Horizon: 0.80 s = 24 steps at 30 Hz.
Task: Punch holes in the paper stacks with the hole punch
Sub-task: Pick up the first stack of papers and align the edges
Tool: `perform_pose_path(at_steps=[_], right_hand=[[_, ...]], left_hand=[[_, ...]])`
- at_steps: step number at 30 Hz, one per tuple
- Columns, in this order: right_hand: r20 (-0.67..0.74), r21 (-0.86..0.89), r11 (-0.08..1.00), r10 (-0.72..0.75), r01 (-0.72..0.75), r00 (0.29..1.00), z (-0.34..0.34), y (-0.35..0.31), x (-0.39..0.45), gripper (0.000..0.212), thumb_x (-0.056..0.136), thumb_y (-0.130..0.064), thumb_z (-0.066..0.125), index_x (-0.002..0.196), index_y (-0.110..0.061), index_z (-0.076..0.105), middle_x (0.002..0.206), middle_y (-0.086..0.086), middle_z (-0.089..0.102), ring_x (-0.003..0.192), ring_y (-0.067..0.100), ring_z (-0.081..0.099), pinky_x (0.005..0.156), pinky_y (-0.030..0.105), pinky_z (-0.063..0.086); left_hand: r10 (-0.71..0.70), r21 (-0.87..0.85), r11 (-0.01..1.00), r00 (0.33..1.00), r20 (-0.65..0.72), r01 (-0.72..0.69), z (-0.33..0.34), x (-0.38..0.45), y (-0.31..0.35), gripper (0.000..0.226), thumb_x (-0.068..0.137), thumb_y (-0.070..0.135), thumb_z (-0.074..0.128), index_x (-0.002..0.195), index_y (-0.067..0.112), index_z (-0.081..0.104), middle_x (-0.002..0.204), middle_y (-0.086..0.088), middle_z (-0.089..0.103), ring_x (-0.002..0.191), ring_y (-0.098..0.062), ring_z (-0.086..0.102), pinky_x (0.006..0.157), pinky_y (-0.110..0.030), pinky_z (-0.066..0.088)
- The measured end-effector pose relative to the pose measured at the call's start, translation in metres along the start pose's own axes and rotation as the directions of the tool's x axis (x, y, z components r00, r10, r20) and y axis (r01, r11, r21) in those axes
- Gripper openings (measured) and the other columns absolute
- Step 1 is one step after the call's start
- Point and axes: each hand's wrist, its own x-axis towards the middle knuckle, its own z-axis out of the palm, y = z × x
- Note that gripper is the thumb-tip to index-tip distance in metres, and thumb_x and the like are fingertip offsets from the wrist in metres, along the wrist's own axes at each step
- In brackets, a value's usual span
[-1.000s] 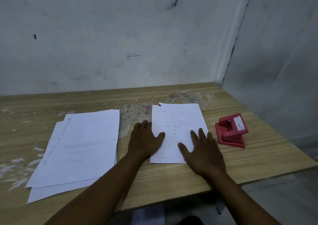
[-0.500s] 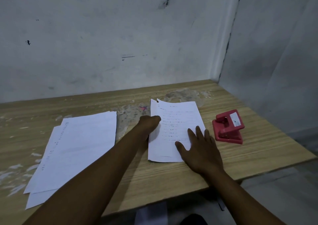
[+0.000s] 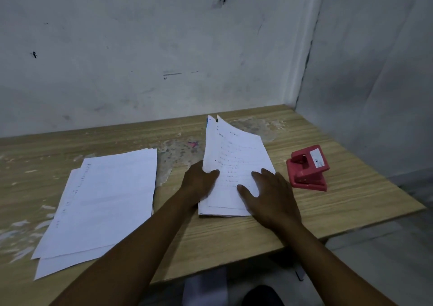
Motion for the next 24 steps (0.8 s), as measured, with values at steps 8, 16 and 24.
perform_pose_path(at_steps=[8, 16, 24], right_hand=[[-0.065, 0.602, 0.795, 0.141, -0.074, 0.988, -0.011, 0.006, 0.002, 0.079, 0.074, -0.075, 0.063, 0.143, -0.041, 0.047, 0.139, -0.017, 0.055, 0.122, 0.007, 0.057, 0.102, 0.044, 0.052], [0.175, 0.781, 0.577, 0.166, -0.239, 0.971, -0.041, -0.009, 0.019, 0.060, 0.093, -0.046, 0.068, 0.145, -0.021, 0.050, 0.131, 0.001, 0.065, 0.105, 0.017, 0.066, 0.076, 0.030, 0.055], [0.103, 0.819, 0.563, 0.051, -0.113, 0.993, -0.073, -0.065, 0.038, 0.035, 0.099, -0.044, 0.061, 0.126, -0.023, 0.063, 0.115, -0.014, 0.066, 0.098, 0.002, 0.059, 0.076, 0.026, 0.045]], left_hand=[[0.094, -0.234, 0.965, 0.990, -0.102, -0.115, -0.025, -0.028, -0.020, 0.043, 0.095, 0.031, 0.064, 0.135, 0.017, 0.057, 0.126, 0.002, 0.065, 0.111, -0.018, 0.063, 0.097, -0.038, 0.051], [0.151, -0.335, 0.926, 0.985, -0.087, -0.172, -0.054, -0.046, -0.017, 0.034, 0.095, 0.030, 0.064, 0.128, 0.020, 0.060, 0.118, 0.006, 0.070, 0.106, -0.013, 0.068, 0.088, -0.028, 0.055], [0.234, -0.327, 0.912, 0.969, -0.082, -0.248, -0.080, -0.051, 0.000, 0.030, 0.093, 0.039, 0.064, 0.122, 0.031, 0.059, 0.119, 0.011, 0.070, 0.107, -0.011, 0.068, 0.089, -0.030, 0.057]])
